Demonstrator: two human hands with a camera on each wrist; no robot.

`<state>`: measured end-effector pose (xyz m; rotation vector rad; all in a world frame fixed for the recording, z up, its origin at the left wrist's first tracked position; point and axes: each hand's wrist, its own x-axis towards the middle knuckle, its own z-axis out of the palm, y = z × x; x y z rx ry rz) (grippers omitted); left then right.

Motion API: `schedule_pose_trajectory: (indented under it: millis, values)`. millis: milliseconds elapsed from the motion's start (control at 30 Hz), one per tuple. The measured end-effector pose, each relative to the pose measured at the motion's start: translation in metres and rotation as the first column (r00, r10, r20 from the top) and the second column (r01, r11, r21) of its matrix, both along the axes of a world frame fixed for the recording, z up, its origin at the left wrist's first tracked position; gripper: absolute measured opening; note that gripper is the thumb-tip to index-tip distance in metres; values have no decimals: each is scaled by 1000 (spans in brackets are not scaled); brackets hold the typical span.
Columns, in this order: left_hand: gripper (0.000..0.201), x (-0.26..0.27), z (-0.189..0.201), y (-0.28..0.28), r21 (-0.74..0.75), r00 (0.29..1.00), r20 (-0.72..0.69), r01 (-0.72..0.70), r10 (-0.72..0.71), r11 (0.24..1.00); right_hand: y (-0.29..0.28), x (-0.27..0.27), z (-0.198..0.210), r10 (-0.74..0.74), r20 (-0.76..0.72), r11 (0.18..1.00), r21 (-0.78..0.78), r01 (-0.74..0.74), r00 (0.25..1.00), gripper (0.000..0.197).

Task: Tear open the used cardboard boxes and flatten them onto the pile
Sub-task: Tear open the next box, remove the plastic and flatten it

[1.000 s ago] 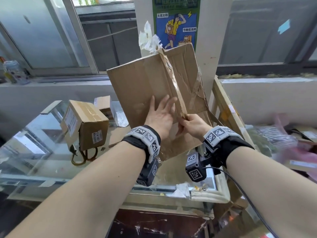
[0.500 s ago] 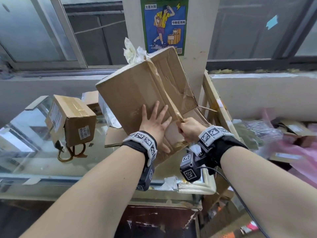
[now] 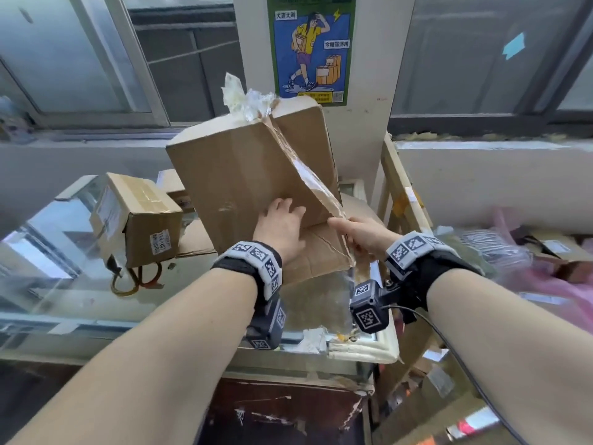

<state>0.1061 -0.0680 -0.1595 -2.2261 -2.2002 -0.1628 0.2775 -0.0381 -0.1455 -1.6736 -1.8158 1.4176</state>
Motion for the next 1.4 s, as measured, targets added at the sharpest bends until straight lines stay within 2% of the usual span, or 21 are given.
schedule_pose_trajectory:
  millis: [67, 100, 167, 200, 233, 267, 333, 400, 467, 533, 633, 767, 833, 900, 933, 1000, 1100, 1167, 1233, 1333, 1400]
  values:
    - [55, 2, 17, 8, 87, 906, 421, -92, 47, 992, 2, -5, 1, 66, 76, 998, -15, -65, 995, 17]
    - [47, 3, 28, 12, 83, 769, 635, -160, 72, 984, 5, -7, 1, 117, 158, 993, -11, -117, 981, 14]
    - [40, 4, 52, 19, 17, 359, 930, -250, 76, 968, 8, -10, 9, 218, 250, 976, -34, -216, 943, 17]
    - [42, 3, 63, 23, -11, 182, 981, -270, 62, 963, 11, -12, 14, 241, 218, 970, -55, -235, 946, 27]
    - [42, 1, 70, 26, -9, 93, 995, -285, 37, 959, 15, -12, 19, 237, 164, 971, -57, -231, 958, 40]
    - [39, -1, 77, 27, 33, 122, 992, -311, 6, 950, 18, -16, 26, 217, 136, 976, -18, -217, 967, 55]
    - [27, -7, 88, 29, 241, 465, 883, -344, -58, 908, 22, -25, 47, 163, 189, 965, 176, -197, 968, 82]
    - [25, -15, 90, 26, 472, 788, 600, -208, -139, 857, 25, -37, 67, 64, 226, 884, 438, -161, 972, 101]
    - [22, -20, 88, 21, 566, 941, 264, 27, -212, 824, 22, -49, 88, -8, 173, 759, 642, -107, 985, 108]
    - [18, -24, 84, 19, 569, 946, 18, 256, -323, 782, 18, -57, 103, 15, 235, 652, 735, -188, 972, 107]
    - [36, -31, 80, 16, 553, 880, -90, 433, -466, 712, 18, -66, 110, 80, 500, 591, 673, -445, 863, 86]
    - [32, -42, 89, 9, 736, 932, 69, 193, -355, 649, 32, -70, 103, 33, 410, 603, 719, -345, 912, 27]
    - [29, -53, 95, 17, 693, 991, 38, 66, -128, 718, 38, -69, 101, 5, 337, 603, 750, -272, 941, 18]
    - [62, -64, 98, 27, 434, 997, -47, -35, 61, 900, 39, -67, 103, -32, 287, 573, 790, -218, 957, 15]
    - [79, -66, 99, 32, 321, 992, -79, -65, 95, 945, 37, -65, 104, -54, 286, 555, 805, -210, 957, 20]
    - [89, -68, 95, 36, 244, 987, -116, -85, 116, 966, 35, -61, 108, -143, 375, 527, 812, -251, 916, 36]
    - [62, -71, 82, 36, 321, 982, -168, -25, 83, 947, 34, -47, 118, -410, 517, 472, 825, -310, 752, 26]
    - [54, -72, 68, 33, 299, 991, -135, 36, 5, 953, 37, -35, 125, -501, 568, 554, 790, -262, 653, 25]
    - [58, -68, 60, 32, 226, 996, -37, 88, -82, 970, 37, -26, 127, -478, 612, 685, 709, -169, 630, 25]
    - [79, -58, 65, 39, 205, 998, 16, 49, -53, 978, 48, -22, 120, -350, 643, 815, 568, -117, 681, 28]
    - [107, -54, 73, 43, 168, 999, -35, 0, 6, 986, 59, -27, 113, -241, 572, 878, 473, -76, 784, 33]
